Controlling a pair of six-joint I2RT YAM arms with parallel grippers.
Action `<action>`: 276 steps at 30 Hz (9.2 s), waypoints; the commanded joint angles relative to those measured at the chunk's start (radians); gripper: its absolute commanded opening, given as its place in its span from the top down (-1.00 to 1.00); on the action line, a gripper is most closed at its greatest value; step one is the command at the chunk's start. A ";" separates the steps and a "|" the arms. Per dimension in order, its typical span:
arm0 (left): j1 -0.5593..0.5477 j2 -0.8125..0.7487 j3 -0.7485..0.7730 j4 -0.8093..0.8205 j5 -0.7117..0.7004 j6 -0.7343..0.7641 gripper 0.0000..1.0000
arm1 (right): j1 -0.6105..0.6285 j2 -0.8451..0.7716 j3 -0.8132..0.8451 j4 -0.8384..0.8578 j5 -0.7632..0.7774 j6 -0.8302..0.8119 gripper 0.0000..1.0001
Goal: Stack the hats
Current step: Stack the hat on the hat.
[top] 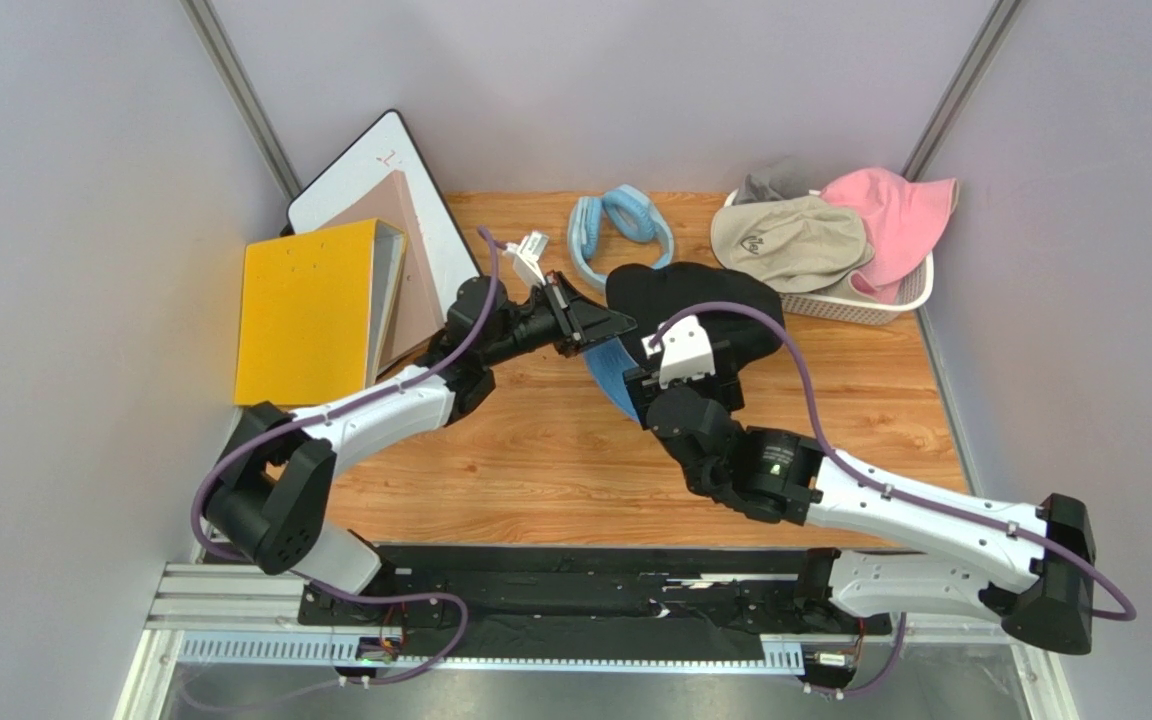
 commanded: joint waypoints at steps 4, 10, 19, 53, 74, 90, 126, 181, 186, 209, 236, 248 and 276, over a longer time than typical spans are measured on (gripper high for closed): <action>0.046 -0.093 -0.042 -0.140 -0.061 0.167 1.00 | -0.015 -0.126 0.214 -0.099 -0.038 -0.003 -0.89; 0.051 -0.120 -0.061 -0.212 -0.066 0.258 1.00 | -0.216 -0.041 0.441 -0.293 -0.263 0.046 -0.81; 0.051 -0.177 -0.088 -0.310 -0.070 0.362 1.00 | -0.502 -0.001 0.391 -0.219 -0.660 0.138 -0.61; 0.051 0.033 0.017 -0.439 -0.181 0.574 1.00 | -0.899 0.042 0.271 -0.123 -1.061 0.229 -0.43; 0.054 0.180 0.275 -0.595 -0.257 0.730 1.00 | -1.135 -0.061 -0.075 -0.017 -1.282 0.312 -0.34; 0.054 0.216 0.309 -0.658 -0.254 0.766 1.00 | -1.209 -0.034 -0.293 0.295 -1.552 0.338 -0.18; 0.054 0.375 0.570 -0.770 -0.263 0.953 1.00 | -1.350 0.151 -0.140 0.400 -1.648 0.399 -0.25; 0.031 0.427 0.570 -0.778 -0.314 0.919 1.00 | -1.275 0.216 -0.230 0.184 -1.343 0.299 1.00; 0.017 0.406 0.487 -0.738 -0.375 0.928 1.00 | -1.231 0.186 -0.241 0.166 -1.325 0.292 1.00; 0.019 -0.050 0.318 -0.818 -0.615 0.884 -0.99 | -1.068 -0.048 -0.236 0.012 -1.262 0.266 1.00; -0.267 0.254 0.720 -0.716 -0.587 1.006 -0.99 | -0.976 -0.134 -0.227 -0.046 -1.227 0.240 0.79; -0.267 0.108 0.429 -0.606 -0.618 0.974 -0.95 | -0.977 -0.214 -0.166 -0.144 -1.210 0.227 -0.81; -0.267 -0.056 0.172 -0.560 -0.713 0.899 -0.97 | -0.976 -0.286 0.023 -0.235 -1.250 0.240 -0.81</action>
